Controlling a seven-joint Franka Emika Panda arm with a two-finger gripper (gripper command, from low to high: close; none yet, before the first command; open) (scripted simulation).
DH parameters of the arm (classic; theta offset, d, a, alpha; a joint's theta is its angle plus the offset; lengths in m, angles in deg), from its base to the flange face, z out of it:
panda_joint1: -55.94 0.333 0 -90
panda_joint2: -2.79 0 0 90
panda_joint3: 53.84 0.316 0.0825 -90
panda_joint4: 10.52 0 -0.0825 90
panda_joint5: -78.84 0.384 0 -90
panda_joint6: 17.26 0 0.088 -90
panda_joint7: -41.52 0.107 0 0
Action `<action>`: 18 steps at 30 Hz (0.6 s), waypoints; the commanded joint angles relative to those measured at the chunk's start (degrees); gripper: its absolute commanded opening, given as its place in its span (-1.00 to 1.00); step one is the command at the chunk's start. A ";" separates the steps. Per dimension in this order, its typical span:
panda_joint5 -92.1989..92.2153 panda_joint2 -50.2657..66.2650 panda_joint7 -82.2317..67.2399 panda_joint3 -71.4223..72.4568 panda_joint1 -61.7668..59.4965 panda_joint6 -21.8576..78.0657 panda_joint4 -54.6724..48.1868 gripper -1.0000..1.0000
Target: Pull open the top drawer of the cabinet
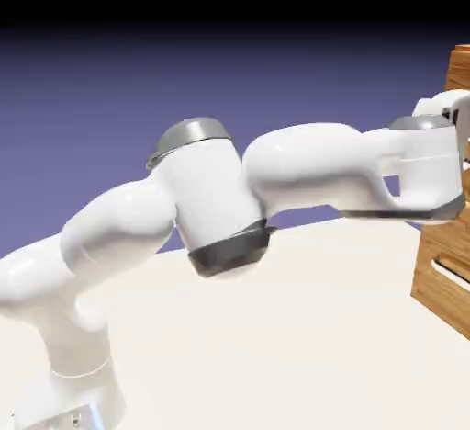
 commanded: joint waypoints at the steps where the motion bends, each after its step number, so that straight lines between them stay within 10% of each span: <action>1: 0.54 0.53 -0.78 -0.94 1.64 -0.64 -2.08 0.00; 2: 0.87 0.85 -1.25 -1.51 2.62 -1.02 -3.32 0.00; 3: 0.87 0.85 -1.25 -1.51 2.63 -1.02 -3.33 -1.00; 18: -4.50 -4.63 6.63 13.70 -22.10 7.36 25.74 -1.00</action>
